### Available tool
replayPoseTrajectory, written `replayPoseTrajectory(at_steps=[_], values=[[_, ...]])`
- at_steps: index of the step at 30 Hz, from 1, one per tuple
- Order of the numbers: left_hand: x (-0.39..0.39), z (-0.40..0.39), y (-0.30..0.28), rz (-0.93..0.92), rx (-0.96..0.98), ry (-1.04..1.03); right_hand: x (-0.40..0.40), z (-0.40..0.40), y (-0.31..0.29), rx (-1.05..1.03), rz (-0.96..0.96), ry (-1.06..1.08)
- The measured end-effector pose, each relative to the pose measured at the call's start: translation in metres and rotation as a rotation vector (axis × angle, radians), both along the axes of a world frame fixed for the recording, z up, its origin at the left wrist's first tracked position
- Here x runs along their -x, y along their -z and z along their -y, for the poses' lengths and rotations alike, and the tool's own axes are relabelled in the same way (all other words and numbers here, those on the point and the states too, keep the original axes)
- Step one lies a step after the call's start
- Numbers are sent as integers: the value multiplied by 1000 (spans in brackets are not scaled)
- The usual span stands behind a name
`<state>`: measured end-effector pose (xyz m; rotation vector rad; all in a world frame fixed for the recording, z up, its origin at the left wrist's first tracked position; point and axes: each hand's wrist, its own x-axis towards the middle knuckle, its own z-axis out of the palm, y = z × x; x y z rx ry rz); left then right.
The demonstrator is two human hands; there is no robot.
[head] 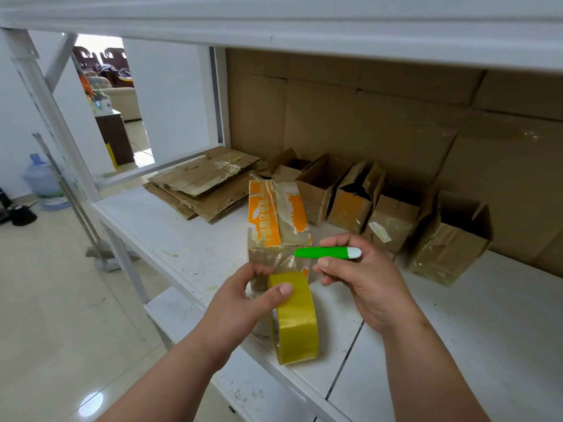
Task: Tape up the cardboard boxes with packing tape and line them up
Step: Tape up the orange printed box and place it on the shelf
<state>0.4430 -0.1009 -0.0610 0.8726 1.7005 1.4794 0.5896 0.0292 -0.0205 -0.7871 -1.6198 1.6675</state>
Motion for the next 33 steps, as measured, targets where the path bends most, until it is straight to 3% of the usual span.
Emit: replayPoseTrajectory(at_steps=[5,13,33], values=[[5,-6,7,148,-21,-86,4,4,1,-95,44,38],[3,-6,10,183,17,-15,14,13,-3,-189,199,16],[3,-8,14,91,1,5,36,1,2,-435,497,37]])
